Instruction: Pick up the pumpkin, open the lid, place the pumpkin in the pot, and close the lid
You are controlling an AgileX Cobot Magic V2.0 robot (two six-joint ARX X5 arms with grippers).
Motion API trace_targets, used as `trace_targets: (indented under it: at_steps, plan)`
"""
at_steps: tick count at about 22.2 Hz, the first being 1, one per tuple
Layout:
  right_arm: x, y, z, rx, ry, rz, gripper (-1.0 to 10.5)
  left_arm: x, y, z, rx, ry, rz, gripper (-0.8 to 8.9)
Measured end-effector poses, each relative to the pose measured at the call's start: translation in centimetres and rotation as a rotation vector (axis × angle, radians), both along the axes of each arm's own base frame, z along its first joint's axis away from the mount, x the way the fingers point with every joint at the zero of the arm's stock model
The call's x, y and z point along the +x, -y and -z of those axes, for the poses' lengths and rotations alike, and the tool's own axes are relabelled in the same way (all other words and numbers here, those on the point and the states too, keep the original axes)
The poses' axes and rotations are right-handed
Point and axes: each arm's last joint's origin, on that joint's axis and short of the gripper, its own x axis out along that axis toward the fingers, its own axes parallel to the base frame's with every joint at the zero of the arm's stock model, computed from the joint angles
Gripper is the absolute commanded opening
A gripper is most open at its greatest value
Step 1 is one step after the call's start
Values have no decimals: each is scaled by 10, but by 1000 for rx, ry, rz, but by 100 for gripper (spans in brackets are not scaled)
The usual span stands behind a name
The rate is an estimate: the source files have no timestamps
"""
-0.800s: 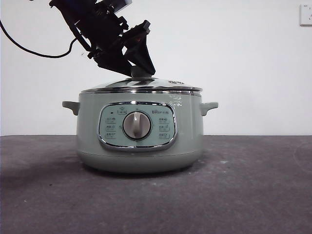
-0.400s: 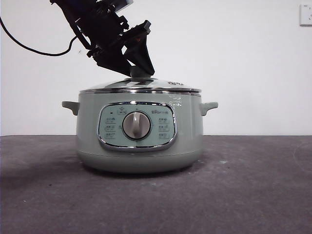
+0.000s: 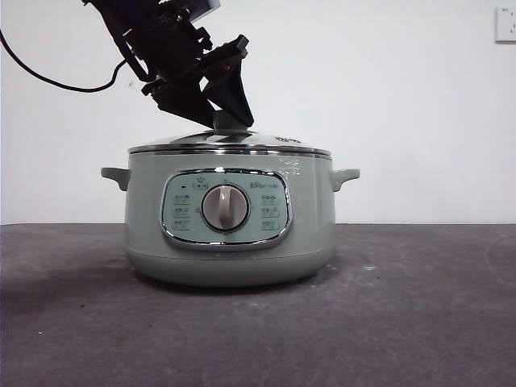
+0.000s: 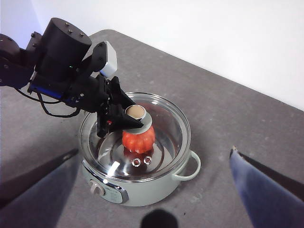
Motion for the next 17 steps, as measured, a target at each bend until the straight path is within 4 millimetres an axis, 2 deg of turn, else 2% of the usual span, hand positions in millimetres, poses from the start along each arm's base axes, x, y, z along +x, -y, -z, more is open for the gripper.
trace_targets:
  at_steps: [3, 4, 6, 11, 17]
  plan:
    - [0, 0, 1, -6, -8, 0, 628, 0, 0, 0, 0, 0, 0, 480]
    - [-1, 0, 2, -10, -14, 0, 628, 0, 0, 0, 0, 0, 0, 537]
    - [-1, 1, 3, -22, -30, 0, 628, 0, 0, 0, 0, -2, 0, 566]
    - [-3, 2, 8, -51, -72, -3, 627, -5, -3, -3, 27, -10, 6, 566]
    - [-4, 3, 11, -72, -101, -3, 626, -23, -12, -27, 24, 11, 8, 566]
